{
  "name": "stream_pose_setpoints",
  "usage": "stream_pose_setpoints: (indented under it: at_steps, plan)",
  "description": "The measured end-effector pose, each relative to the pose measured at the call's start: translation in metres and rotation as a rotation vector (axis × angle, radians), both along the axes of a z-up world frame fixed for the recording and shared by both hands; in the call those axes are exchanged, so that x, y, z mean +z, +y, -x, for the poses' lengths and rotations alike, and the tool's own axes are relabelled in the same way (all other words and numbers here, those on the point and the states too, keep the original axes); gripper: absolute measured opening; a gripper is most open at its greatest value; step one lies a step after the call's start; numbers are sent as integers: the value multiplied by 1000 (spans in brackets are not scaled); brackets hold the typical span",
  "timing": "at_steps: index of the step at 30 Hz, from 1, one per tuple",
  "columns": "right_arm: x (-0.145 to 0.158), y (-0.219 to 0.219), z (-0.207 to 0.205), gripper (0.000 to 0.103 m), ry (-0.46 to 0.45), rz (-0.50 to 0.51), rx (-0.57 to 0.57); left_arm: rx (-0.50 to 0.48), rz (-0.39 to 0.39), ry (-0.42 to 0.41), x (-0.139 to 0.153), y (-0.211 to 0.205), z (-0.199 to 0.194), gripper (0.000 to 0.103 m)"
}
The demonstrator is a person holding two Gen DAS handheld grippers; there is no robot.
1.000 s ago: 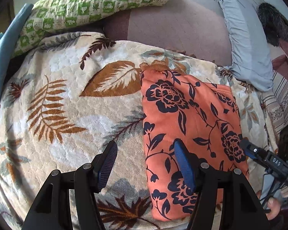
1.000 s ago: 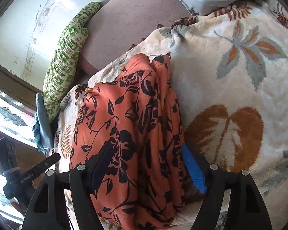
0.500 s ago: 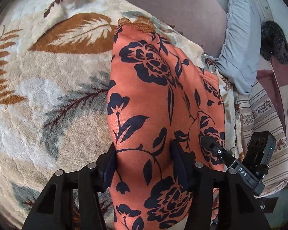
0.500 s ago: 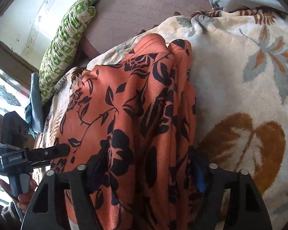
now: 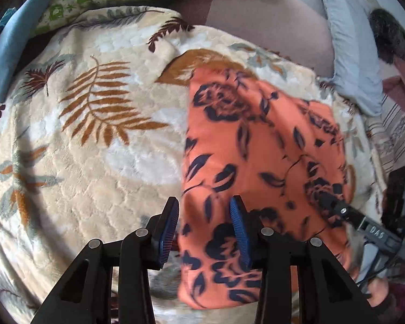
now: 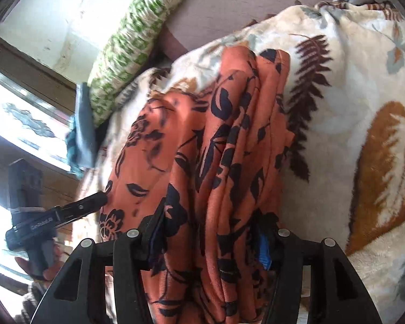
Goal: Fold small clothes
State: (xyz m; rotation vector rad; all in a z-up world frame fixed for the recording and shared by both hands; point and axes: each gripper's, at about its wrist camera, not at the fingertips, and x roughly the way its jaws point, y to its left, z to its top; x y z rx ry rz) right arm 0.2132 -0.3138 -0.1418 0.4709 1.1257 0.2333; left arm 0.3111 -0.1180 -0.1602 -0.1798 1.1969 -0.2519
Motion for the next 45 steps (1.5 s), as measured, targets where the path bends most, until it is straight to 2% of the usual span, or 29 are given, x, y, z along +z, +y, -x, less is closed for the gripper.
stream_pose_setpoints:
  at_steps: [2, 3, 4, 6, 9, 12, 14, 17, 20, 23, 28, 32, 39, 41, 45]
  plan:
    - [-7, -5, 8, 65, 3, 52, -25, -11, -11, -38, 2, 1, 13, 44]
    - [-6, -10, 13, 78, 5, 71, -47, -17, -28, -63, 8, -1, 19, 44]
    - [-4, -14, 17, 84, 9, 88, -70, -30, -55, -80, 14, -6, 23, 44]
    - [6, -21, 26, 84, 2, 83, -95, -54, -117, -111, 25, -14, 36, 45]
    - [34, -20, 43, 84, -20, 145, -110, -51, -203, -150, 44, -24, 58, 62]
    - [61, -5, 63, 86, -46, 249, -89, 4, -264, -220, 54, -30, 88, 63]
    - [71, 8, 78, 89, -39, 311, -85, 30, -294, -235, 55, -31, 109, 63]
    - [71, 29, 99, 95, 9, 388, -75, 20, -298, -257, 55, -32, 142, 63]
    - [72, 55, 127, 95, -26, 504, -45, 6, -293, -273, 57, -31, 174, 63]
    - [73, 74, 150, 95, -43, 571, -7, -27, -338, -302, 62, -35, 198, 63]
    - [86, 89, 174, 95, -92, 574, 19, -57, -327, -319, 68, -28, 217, 63]
    - [97, 101, 187, 95, -138, 705, 48, -91, -345, -310, 70, -25, 226, 63]
    - [103, 106, 203, 96, -173, 844, 66, -102, -329, -290, 75, -23, 227, 63]
    - [104, 107, 206, 96, -180, 859, 67, -96, -328, -291, 76, -25, 229, 63]
    - [105, 99, 209, 96, -169, 751, 66, -107, -304, -300, 79, -27, 235, 63]
